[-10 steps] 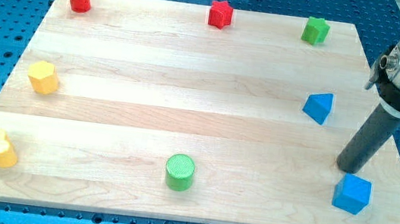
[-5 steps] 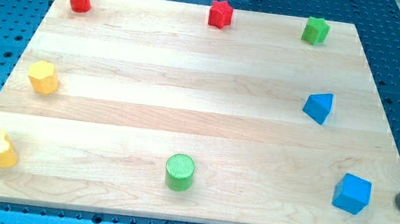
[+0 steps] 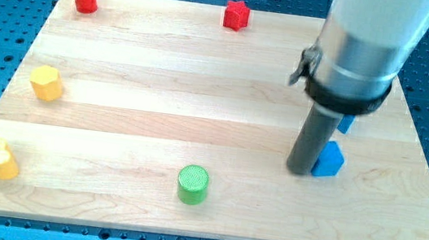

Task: Push the cube into the triangle

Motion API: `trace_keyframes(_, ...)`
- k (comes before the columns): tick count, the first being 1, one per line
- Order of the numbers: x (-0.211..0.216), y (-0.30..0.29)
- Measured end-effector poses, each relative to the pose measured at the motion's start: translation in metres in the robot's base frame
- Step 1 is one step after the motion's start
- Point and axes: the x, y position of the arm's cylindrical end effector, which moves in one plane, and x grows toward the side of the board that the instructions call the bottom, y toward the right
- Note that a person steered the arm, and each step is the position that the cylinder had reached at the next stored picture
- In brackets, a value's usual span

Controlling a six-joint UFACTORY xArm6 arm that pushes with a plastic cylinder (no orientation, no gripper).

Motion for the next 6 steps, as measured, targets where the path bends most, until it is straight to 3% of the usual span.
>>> trace_keyframes(1, -0.004, 0.018)
trace_keyframes(2, 0.032, 0.018)
trace_keyframes(4, -0.025, 0.040)
trace_keyframes(5, 0.012, 0.044)
trace_keyframes(6, -0.005, 0.093)
